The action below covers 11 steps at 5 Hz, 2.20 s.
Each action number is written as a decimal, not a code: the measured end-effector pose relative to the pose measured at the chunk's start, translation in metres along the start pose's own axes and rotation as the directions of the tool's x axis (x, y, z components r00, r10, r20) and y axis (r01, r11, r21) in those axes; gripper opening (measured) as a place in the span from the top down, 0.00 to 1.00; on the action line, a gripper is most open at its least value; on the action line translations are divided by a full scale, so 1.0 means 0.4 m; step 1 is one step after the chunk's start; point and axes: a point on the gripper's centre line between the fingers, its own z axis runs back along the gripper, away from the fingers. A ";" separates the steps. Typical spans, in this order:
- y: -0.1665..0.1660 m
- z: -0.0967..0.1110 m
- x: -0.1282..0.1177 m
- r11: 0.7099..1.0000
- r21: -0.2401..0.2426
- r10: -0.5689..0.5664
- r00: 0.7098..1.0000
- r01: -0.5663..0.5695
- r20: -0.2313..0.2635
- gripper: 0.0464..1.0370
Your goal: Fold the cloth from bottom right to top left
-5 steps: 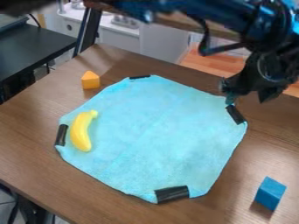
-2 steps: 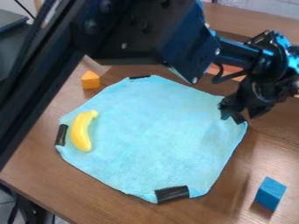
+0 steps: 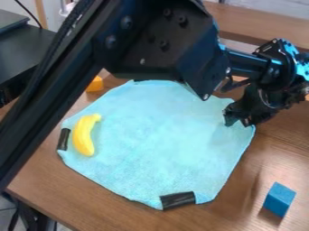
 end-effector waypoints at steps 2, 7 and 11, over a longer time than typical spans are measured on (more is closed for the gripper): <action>-0.002 -0.005 0.001 1.000 0.018 0.004 1.000 -0.004 -0.007 0.41; 0.115 0.153 0.104 0.988 -0.102 0.108 0.992 -0.114 -0.057 0.99; 0.487 0.234 0.068 0.992 -0.129 -0.010 1.000 0.007 -0.026 0.99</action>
